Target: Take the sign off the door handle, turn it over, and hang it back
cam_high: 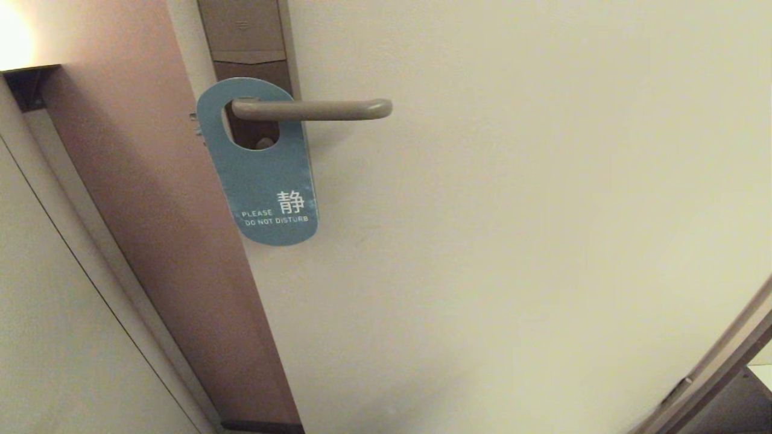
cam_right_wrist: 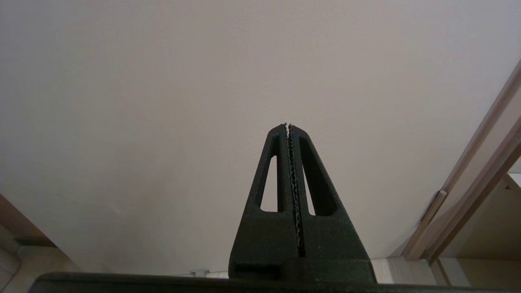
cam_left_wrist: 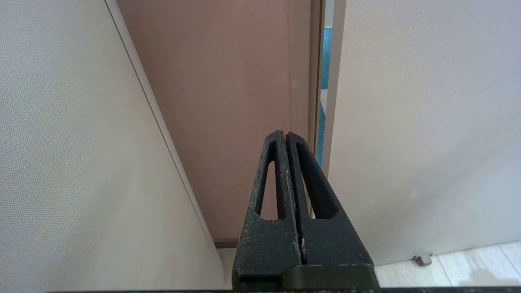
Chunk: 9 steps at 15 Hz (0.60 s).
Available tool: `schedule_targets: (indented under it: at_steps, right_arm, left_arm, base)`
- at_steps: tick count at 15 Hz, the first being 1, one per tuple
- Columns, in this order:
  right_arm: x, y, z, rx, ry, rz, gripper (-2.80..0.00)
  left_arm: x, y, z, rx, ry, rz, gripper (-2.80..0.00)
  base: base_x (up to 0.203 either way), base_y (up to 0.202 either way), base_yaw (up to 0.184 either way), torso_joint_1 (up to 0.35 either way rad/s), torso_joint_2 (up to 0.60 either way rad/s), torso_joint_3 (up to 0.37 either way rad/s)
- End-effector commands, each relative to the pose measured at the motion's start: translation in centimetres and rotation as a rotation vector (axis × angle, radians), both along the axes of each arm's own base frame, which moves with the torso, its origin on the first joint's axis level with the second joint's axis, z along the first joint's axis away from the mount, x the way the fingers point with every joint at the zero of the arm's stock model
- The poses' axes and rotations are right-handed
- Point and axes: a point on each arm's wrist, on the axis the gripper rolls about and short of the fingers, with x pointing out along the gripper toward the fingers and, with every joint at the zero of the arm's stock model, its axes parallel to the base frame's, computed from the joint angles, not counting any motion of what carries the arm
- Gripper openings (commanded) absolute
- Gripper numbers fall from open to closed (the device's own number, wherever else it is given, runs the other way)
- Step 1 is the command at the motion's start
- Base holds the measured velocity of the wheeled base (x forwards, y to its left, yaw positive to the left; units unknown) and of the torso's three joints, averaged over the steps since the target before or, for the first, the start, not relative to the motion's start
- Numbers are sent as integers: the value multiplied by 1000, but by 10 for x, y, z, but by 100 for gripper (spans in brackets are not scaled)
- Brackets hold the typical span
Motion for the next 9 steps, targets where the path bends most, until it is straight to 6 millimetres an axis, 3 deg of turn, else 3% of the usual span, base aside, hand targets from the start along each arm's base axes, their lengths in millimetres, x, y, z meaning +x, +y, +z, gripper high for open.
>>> schedule_targets:
  at_steps: [1,9]
  right_arm:
    - [0,0,0,1,1,0,-280]
    - [0,0,0,2,0,-1,-280]
  left_arm:
    - [0,0,0,1,0,-1,-280]
    - [0,0,0,1,0,0,-280]
  base:
    - [0,0,0,0,0,0]
    - [0,0,0,0,0,0]
